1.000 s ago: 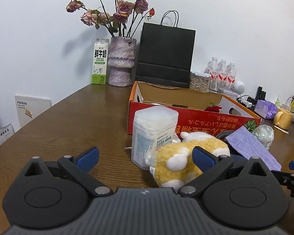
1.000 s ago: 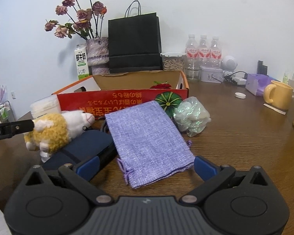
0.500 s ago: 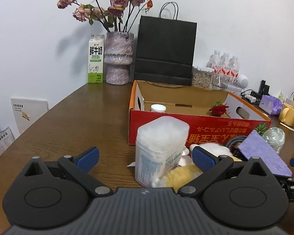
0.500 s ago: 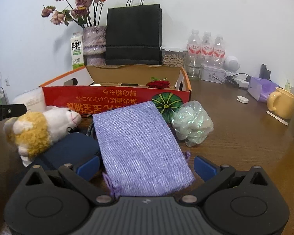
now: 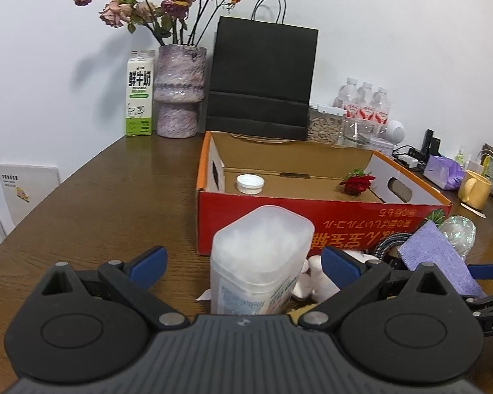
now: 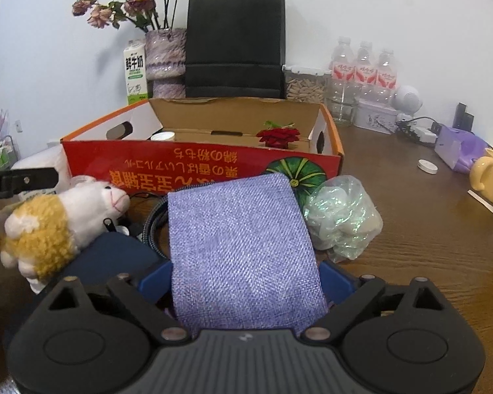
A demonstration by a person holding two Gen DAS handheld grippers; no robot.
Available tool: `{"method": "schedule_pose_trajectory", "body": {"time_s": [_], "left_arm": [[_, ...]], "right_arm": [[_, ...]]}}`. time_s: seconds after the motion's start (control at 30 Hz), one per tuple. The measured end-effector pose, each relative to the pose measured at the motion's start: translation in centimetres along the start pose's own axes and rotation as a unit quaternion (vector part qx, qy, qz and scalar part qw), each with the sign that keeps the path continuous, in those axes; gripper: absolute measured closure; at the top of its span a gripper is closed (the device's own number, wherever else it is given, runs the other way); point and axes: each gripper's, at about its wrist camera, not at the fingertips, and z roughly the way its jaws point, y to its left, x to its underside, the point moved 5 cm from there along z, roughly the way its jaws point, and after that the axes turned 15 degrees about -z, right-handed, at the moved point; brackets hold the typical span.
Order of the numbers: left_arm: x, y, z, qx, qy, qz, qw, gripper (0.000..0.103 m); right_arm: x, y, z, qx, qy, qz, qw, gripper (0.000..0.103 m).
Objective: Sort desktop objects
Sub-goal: 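Grasp the clear plastic container with the left tool while the right tool grasps the purple pouch, then lower the container and pouch into the box and open both tools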
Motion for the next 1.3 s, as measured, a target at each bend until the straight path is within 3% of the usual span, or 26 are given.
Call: {"method": "schedule_pose_trajectory", "body": {"time_s": [0.1, 0.23, 0.27, 0.43, 0.63, 0.77, 1.3], "left_arm": [[0.1, -0.1, 0.1, 0.001, 0.002, 0.002, 1.0, 0.014], [0.2, -0.3, 0.3, 0.009, 0.007, 0.003, 0.9999, 0.03], [0.2, -0.3, 0.2, 0.015, 0.007, 0.003, 0.9999, 0.041], [0.3, -0.5, 0.0, 0.016, 0.004, 0.005, 0.9999, 0.043], [0.3, -0.2, -0.5, 0.01, -0.003, -0.004, 0.9999, 0.043], [0.1, -0.1, -1.1, 0.01, -0.012, -0.004, 0.9999, 0.043], [-3.2, -1.9, -3.7, 0.03, -0.064, 0.003, 0.9975, 0.043]], "right_arm": [[0.1, 0.4, 0.0, -0.001, 0.001, -0.008, 1.0, 0.027], [0.1, 0.6, -0.4, -0.002, -0.007, -0.011, 1.0, 0.037], [0.0, 0.5, -0.6, -0.002, -0.01, -0.01, 1.0, 0.039], [0.0, 0.4, -1.4, -0.011, -0.025, -0.009, 1.0, 0.062], [-0.1, 0.5, -2.4, -0.013, -0.041, -0.008, 0.999, 0.082], [-0.3, 0.3, -3.0, -0.012, -0.051, -0.006, 0.999, 0.088], [-3.1, -0.1, -5.3, 0.004, -0.105, -0.008, 0.994, 0.089]]}}
